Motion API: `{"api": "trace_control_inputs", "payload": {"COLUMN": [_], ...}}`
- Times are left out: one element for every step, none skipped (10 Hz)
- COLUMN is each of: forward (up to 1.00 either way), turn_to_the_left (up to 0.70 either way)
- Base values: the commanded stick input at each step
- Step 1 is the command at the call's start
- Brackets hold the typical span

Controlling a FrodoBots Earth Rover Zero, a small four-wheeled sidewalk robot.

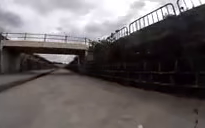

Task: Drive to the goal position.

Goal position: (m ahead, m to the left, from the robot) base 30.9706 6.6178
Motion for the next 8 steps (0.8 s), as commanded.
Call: {"api": "trace_control_inputs", "payload": {"forward": [1.0, 1.0, 1.0, 1.0, 1.0, 1.0, 1.0, 1.0], "turn_to_the_left": [0.0, 0.4, 0.4, 0.4, 0.0, 0.0, 0.0, 0.0]}}
